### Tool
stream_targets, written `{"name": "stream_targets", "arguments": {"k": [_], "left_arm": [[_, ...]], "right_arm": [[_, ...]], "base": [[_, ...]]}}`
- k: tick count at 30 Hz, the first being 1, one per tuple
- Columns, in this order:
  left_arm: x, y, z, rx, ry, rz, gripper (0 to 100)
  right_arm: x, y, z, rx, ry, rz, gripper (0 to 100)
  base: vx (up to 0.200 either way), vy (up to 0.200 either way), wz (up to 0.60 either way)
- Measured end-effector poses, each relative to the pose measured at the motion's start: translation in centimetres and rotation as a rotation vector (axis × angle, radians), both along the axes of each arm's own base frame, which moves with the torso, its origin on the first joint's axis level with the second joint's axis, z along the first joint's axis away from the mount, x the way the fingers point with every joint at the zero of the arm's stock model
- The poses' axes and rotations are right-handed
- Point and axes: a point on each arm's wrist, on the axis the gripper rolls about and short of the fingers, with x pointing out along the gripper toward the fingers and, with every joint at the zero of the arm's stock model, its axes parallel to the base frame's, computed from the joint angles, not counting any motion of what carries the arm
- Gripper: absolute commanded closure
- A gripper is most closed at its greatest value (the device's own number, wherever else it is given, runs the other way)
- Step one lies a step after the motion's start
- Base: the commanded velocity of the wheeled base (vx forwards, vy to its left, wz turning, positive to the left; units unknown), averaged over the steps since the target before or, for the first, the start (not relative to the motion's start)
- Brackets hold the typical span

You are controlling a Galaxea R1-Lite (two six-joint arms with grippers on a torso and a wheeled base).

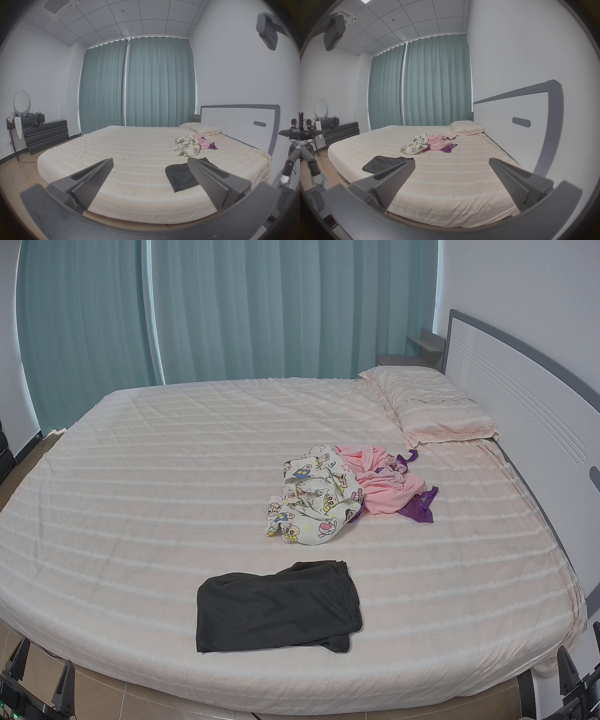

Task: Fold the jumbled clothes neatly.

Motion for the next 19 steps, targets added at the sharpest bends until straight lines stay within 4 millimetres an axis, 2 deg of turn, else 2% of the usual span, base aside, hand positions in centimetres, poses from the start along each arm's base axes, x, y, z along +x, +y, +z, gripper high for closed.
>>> {"name": "stream_targets", "arguments": {"k": [19], "left_arm": [[0.0,0.0,0.0,-0.007,0.0,0.002,0]], "right_arm": [[0.01,0.0,0.0,-0.001,0.001,0.002,0]], "base": [[0.0,0.0,0.0]]}}
